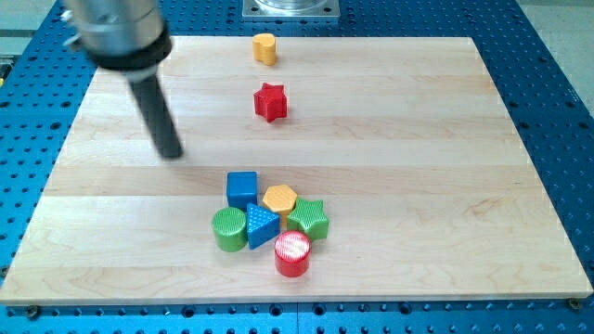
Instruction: Push the red star to the top left of the yellow hexagon
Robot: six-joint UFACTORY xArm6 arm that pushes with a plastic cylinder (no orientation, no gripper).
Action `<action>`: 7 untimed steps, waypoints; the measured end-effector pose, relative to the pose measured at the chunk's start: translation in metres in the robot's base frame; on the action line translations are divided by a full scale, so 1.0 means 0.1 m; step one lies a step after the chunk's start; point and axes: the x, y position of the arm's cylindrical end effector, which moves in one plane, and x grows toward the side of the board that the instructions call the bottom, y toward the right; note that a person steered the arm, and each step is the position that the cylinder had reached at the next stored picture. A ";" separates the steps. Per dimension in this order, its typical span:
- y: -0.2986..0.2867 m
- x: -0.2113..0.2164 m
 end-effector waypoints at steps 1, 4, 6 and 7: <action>0.40 -0.97; 1.29 0.17; 0.86 0.07; 0.97 0.60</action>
